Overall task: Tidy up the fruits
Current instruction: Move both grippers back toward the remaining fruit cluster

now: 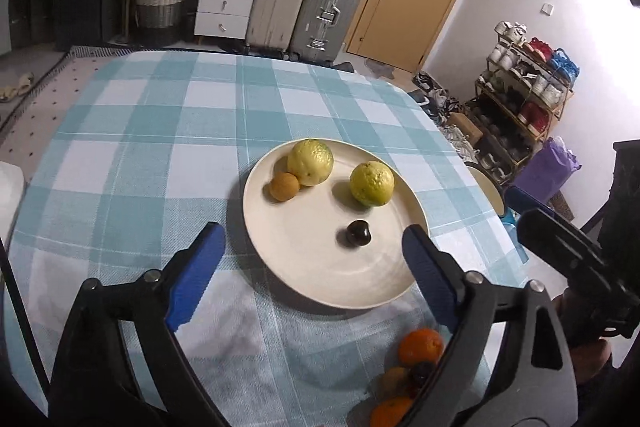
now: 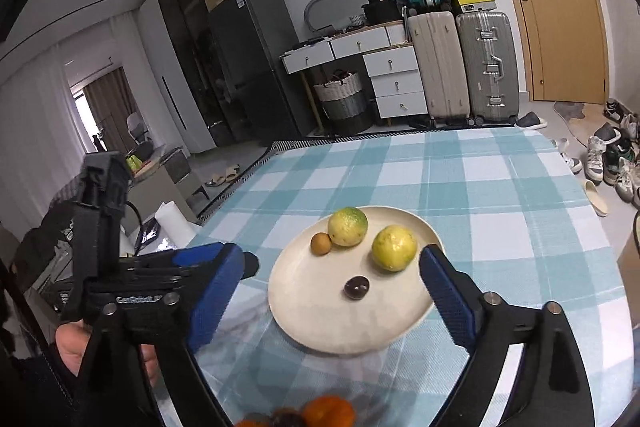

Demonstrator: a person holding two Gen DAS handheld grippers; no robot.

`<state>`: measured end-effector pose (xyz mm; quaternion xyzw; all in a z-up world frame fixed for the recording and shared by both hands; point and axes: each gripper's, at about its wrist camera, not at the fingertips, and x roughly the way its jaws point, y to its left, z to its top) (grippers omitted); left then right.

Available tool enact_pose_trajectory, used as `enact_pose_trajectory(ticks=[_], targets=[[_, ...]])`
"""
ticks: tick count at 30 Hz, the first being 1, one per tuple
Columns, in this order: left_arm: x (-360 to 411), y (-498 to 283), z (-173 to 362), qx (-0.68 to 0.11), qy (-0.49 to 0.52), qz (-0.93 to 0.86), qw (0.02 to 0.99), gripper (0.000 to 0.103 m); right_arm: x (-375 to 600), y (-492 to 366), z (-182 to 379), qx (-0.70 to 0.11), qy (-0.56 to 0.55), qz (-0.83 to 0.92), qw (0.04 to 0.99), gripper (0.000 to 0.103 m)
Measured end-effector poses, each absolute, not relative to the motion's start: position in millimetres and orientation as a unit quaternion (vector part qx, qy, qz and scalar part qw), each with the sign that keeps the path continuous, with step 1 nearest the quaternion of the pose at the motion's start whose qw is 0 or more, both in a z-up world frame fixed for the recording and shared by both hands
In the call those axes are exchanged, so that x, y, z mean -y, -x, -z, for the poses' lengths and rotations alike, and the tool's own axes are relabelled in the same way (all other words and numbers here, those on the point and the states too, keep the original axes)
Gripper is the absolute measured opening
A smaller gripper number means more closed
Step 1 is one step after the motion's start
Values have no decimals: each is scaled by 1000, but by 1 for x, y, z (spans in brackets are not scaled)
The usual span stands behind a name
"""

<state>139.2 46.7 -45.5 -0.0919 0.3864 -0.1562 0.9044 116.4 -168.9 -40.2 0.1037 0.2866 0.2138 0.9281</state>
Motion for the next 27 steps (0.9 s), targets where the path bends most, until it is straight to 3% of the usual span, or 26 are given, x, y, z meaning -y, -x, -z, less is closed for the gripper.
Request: enact_pose_trajectory(ticks=[1,27], targets=[[-47,-137,45,-388,88,146,906,102,170,-113,40,-287,-104,-210,929,98],[-24,-75,86,-442,53,120,887,102,183,-73,74,-337,-132,-226,905,103]])
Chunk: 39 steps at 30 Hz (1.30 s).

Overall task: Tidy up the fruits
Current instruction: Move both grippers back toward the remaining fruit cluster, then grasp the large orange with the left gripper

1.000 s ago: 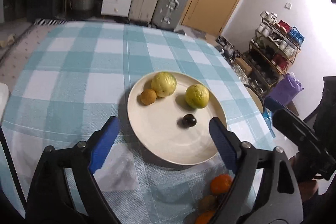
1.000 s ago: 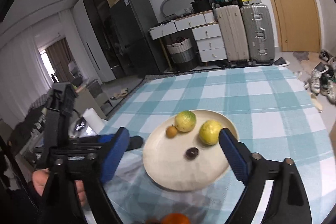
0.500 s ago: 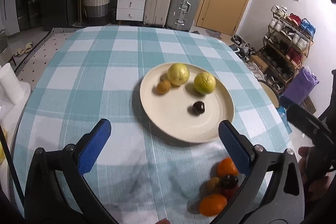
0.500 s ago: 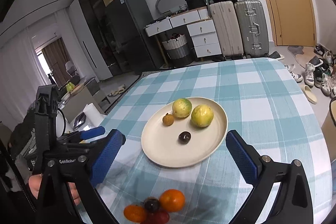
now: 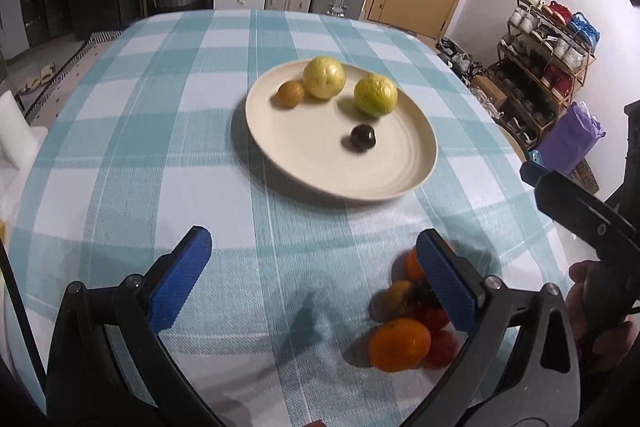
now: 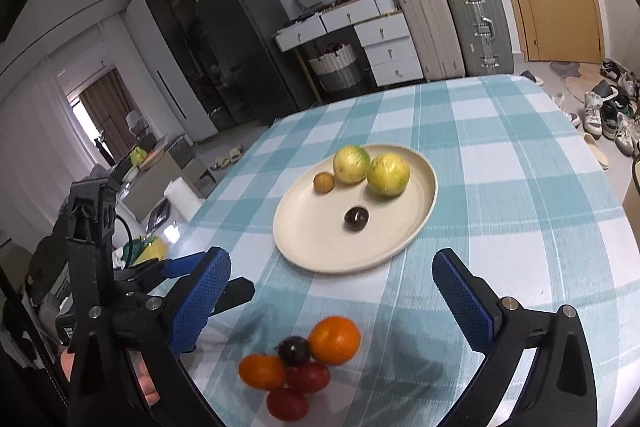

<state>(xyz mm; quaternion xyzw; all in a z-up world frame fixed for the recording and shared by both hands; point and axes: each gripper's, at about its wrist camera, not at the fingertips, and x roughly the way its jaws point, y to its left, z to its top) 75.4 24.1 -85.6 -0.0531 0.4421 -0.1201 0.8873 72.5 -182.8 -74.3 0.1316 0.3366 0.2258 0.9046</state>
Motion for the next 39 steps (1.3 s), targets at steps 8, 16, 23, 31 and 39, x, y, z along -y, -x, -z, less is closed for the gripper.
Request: enact_pose_trajectory(ticks=[8,16,23,31,39], targets=[[-30,-66,101,-466,67,133,872,102,189,-64,84,-346,-143,-215,902,103],[-37,-56,121,-499,96,166,845,102,191,-65,91,-355,-149,-208,899,103],[-29,-54,126,-507,107,199,832,102,189,-64,93,-358,-145,-207,899,103],[-17,-48,128,-503,100,223,829,96,189,-63,95,-359,-147,-207,898,103],[-10,-46,128,-503,102,255,820,54,192,-62,98,-364,-150,-205,896,103]])
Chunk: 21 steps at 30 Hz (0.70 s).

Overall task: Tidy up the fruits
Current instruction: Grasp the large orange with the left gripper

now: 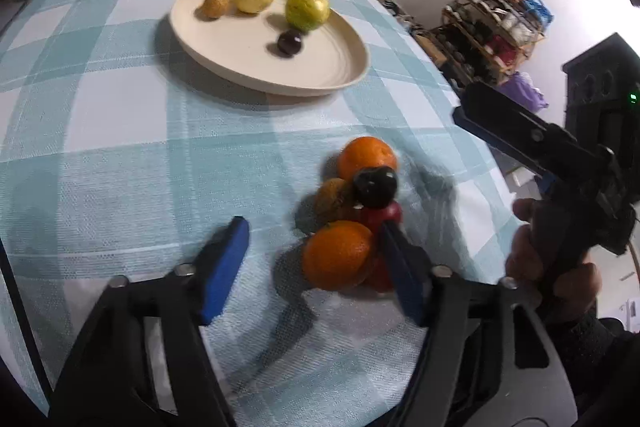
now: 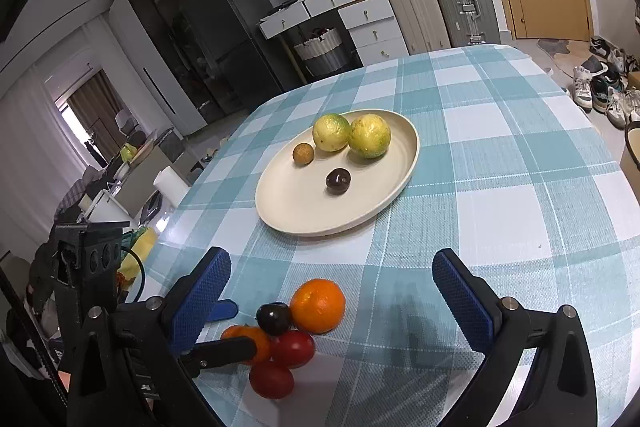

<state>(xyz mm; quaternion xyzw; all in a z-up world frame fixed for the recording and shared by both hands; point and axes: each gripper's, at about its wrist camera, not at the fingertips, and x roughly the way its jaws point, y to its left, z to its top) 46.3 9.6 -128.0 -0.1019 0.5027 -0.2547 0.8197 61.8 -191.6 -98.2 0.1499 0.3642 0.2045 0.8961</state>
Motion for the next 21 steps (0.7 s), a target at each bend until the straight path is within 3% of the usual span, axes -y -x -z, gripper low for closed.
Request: enact_pose_trajectory(ticks=[2,3,21], targets=[[-7,-45,127,-504,106,270,814,44,193,-62,99,-365,-153,-203,896,103],[-5,-44,125,-498,102,283,813,33,194,-63,100,-366,-154,-201,895,103],[-50,-49,116,-481,174,281,812,33,200,-68,118,-399,-198,-212,870,103]])
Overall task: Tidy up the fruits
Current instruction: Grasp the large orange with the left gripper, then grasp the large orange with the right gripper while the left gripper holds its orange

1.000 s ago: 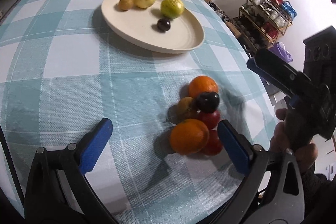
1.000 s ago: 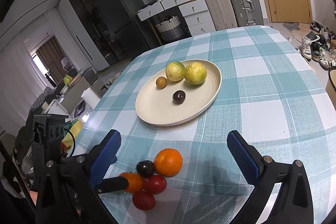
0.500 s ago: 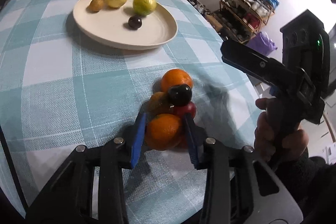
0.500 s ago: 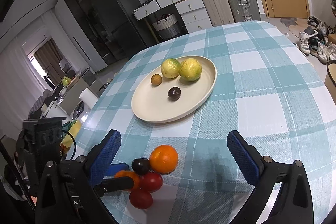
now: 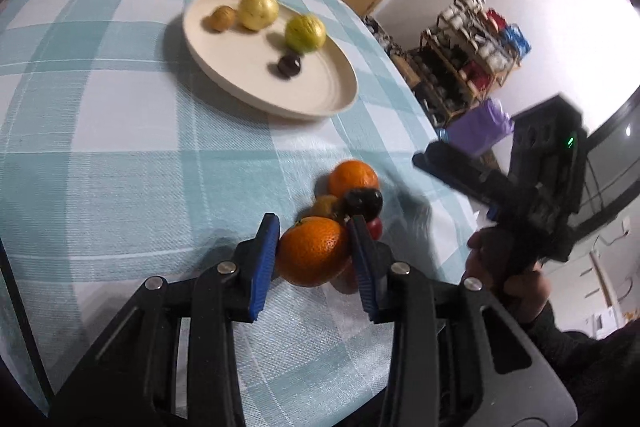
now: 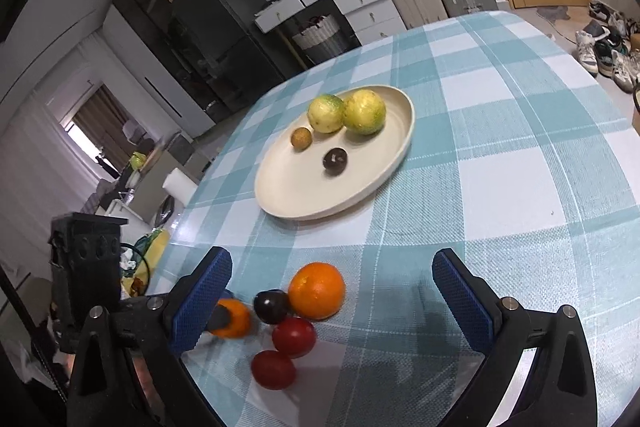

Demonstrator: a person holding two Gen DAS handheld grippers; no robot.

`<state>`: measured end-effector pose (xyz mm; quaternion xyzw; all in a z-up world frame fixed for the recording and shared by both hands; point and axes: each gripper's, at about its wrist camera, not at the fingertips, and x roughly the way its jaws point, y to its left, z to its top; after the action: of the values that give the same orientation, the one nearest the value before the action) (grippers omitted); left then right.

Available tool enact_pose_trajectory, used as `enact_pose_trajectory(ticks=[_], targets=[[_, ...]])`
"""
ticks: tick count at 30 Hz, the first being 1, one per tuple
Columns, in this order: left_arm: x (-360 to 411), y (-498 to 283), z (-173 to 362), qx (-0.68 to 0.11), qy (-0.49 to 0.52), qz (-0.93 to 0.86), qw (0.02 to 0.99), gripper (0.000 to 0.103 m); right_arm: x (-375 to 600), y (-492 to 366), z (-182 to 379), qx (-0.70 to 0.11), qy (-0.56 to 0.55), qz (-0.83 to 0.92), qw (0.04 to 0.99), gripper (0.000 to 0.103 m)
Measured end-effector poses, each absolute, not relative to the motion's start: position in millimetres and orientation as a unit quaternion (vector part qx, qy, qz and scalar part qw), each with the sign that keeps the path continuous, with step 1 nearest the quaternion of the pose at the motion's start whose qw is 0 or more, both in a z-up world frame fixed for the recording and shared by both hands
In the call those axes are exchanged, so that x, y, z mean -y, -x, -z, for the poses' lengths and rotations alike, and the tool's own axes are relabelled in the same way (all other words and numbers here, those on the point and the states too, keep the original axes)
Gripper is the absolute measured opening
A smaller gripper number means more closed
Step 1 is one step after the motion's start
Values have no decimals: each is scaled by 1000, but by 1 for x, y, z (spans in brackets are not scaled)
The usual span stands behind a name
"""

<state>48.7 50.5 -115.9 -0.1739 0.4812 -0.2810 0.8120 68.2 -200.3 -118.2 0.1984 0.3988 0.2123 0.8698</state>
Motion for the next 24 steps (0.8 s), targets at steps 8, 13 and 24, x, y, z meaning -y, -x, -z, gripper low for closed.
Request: enact_pose_trajectory(ticks=[8,13,24], targets=[[-70,-48,109,-469,189,274,818,33,192,-74,131,-426,-197,-203,859,86],[-74,-43,109,-464,193,280,818,33,181,-77,135,-437,-189,-214,853,72],[-79,-42,116,-467,202,284,812,33,152,-75,139,-456,-123,-204,857,52]])
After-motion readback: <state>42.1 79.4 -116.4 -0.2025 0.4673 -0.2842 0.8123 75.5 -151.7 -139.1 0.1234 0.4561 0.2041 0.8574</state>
